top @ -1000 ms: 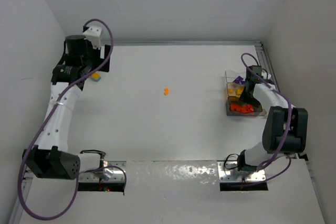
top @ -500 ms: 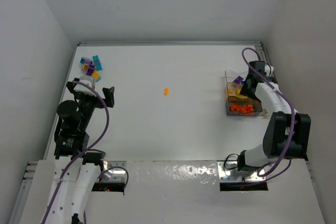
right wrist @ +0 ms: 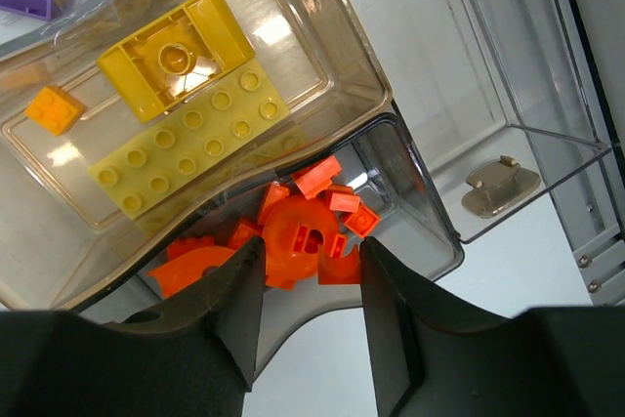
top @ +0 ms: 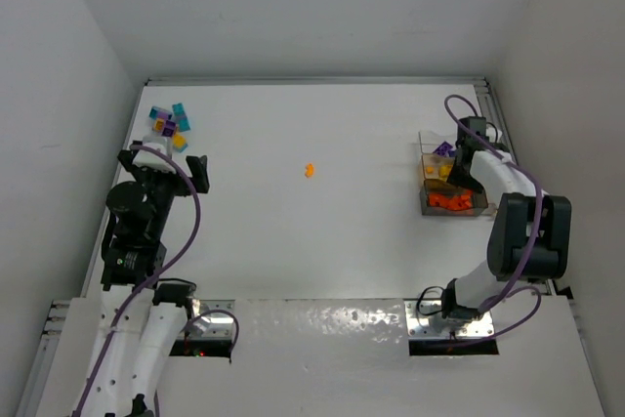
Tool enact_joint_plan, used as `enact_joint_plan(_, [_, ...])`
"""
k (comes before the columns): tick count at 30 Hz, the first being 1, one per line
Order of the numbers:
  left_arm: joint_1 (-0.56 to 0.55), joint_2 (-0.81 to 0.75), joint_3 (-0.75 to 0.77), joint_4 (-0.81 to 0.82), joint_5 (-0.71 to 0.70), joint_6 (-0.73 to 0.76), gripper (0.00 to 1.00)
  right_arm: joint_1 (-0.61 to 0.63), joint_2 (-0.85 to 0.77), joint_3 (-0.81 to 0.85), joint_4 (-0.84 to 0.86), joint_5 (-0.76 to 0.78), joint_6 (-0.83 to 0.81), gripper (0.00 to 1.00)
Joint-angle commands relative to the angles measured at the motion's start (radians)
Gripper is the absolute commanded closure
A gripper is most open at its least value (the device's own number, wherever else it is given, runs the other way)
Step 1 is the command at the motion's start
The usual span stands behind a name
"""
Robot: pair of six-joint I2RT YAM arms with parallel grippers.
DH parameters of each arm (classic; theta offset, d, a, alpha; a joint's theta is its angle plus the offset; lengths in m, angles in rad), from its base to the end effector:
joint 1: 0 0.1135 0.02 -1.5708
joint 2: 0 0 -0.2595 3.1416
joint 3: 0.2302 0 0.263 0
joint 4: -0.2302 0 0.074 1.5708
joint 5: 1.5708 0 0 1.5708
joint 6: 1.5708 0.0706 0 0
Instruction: Sort the legos into containers by color
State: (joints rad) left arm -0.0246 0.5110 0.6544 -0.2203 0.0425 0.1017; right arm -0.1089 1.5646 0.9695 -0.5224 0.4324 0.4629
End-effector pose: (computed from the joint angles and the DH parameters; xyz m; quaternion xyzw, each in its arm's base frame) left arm 0.1825 -0.0075 0.3253 0.0607 0.7312 0.0106 0.6793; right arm 0.3194 -0.0647 0.1550 0.3147 0.8995 -0.1671 0.2529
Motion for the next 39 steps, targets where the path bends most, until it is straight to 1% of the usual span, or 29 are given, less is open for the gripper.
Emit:
enact_joint_plan(1, [0.000, -0.005, 0.024, 0.048, -0.012, 0.012, 0.00, 0.005, 0.011, 0.014, 0.032, -0.009, -0.010, 0.58])
enact_joint_plan(2, [0.000, -0.002, 0.024, 0.048, -0.013, 0.015, 0.00, 0.005, 0.014, 0.014, 0.035, -0.012, -0.010, 0.57])
enact_joint_plan(3, [0.000, 0.001, 0.022, 0.047, -0.015, 0.018, 0.00, 0.005, 0.017, 0.014, 0.035, -0.017, -0.013, 0.62])
enact_joint_plan(4, [0.000, 0.003, 0.024, 0.047, -0.015, 0.020, 0.00, 0.005, 0.020, 0.014, 0.036, -0.018, -0.013, 0.68])
enact_joint_plan(6, [0.000, 0.006, 0.027, 0.044, -0.013, 0.021, 0.00, 0.005, 0.025, 0.014, 0.038, -0.017, -0.010, 0.87])
enact_joint_plan(7, [0.000, 0.004, 0.027, 0.041, -0.013, 0.024, 0.00, 0.005, 0.026, 0.015, 0.038, -0.017, -0.010, 0.87])
enact_joint_plan(8, [0.000, 0.006, 0.025, 0.039, -0.013, 0.029, 0.00, 0.003, 0.028, 0.017, 0.036, -0.017, -0.010, 0.85])
enact_joint_plan(9, [0.000, 0.004, 0.027, 0.041, -0.015, 0.030, 0.00, 0.005, 0.031, 0.018, 0.035, -0.014, -0.010, 0.79])
enact_joint_plan(11, [0.000, 0.004, 0.024, 0.041, -0.015, 0.036, 0.00, 0.005, 0.031, 0.020, 0.033, -0.008, -0.010, 0.72])
enact_joint_plan(12, [0.000, 0.003, 0.025, 0.041, -0.016, 0.036, 0.00, 0.003, 0.032, 0.020, 0.033, -0.007, -0.010, 0.63])
enact_joint_plan(13, [0.000, 0.004, 0.024, 0.042, -0.018, 0.038, 0.00, 0.005, 0.032, 0.018, 0.032, -0.007, -0.013, 0.60])
enact_joint_plan(17, [0.000, 0.003, 0.019, 0.041, -0.020, 0.041, 0.00, 0.005, 0.034, 0.020, 0.027, -0.008, -0.020, 0.58])
enact_joint_plan(18, [0.000, 0.004, 0.021, 0.042, -0.020, 0.041, 0.00, 0.005, 0.032, 0.020, 0.027, -0.012, -0.023, 0.59])
enact_joint_plan(20, [0.000, 0.004, 0.019, 0.042, -0.020, 0.041, 0.00, 0.005, 0.035, 0.021, 0.025, -0.012, -0.024, 0.65])
enact_joint_plan(23, [0.000, 0.004, 0.021, 0.041, -0.018, 0.041, 0.00, 0.005, 0.031, 0.041, 0.009, -0.020, -0.027, 0.64])
enact_joint_plan(25, [0.000, 0.001, 0.019, 0.038, -0.018, 0.043, 0.00, 0.011, 0.023, 0.072, -0.011, -0.053, -0.055, 0.63])
enact_joint_plan(28, [0.000, -0.003, 0.013, 0.045, -0.020, 0.036, 0.00, 0.076, -0.014, 0.125, -0.021, -0.020, -0.115, 0.59])
enact_joint_plan(29, [0.000, -0.003, 0.007, 0.048, -0.020, 0.033, 0.00, 0.159, -0.023, 0.144, -0.021, 0.001, -0.159, 0.56])
enact_joint_plan(31, [0.000, -0.002, 0.002, 0.061, -0.021, 0.023, 0.00, 0.250, -0.031, 0.202, -0.011, 0.019, -0.200, 0.54])
enact_joint_plan(32, [0.002, 0.000, -0.004, 0.067, -0.021, 0.020, 0.00, 0.340, -0.025, 0.224, -0.002, -0.004, -0.239, 0.48])
enact_joint_plan(33, [0.000, 0.001, -0.007, 0.071, -0.021, 0.018, 0.00, 0.383, -0.014, 0.244, 0.004, -0.042, -0.257, 0.45])
enact_joint_plan(34, [0.000, 0.003, -0.010, 0.082, -0.020, 0.015, 0.00, 0.420, 0.024, 0.295, 0.013, -0.135, -0.262, 0.43])
enact_joint_plan(35, [0.000, 0.004, -0.010, 0.085, -0.020, 0.012, 0.00, 0.476, 0.053, 0.329, 0.012, -0.176, -0.232, 0.41])
enact_joint_plan(36, [0.000, 0.009, -0.009, 0.087, -0.020, 0.012, 0.00, 0.498, 0.089, 0.365, 0.009, -0.213, -0.198, 0.39])
enact_joint_plan(37, [0.002, 0.011, -0.006, 0.084, -0.020, 0.009, 0.00, 0.515, 0.163, 0.436, -0.001, -0.246, -0.166, 0.39])
enact_joint_plan(38, [0.000, 0.012, 0.004, 0.079, -0.021, 0.009, 0.00, 0.549, 0.202, 0.469, 0.001, -0.300, -0.136, 0.39])
enact_joint_plan(39, [0.000, 0.012, 0.005, 0.076, -0.024, 0.010, 0.00, 0.570, 0.237, 0.495, 0.004, -0.307, -0.103, 0.39])
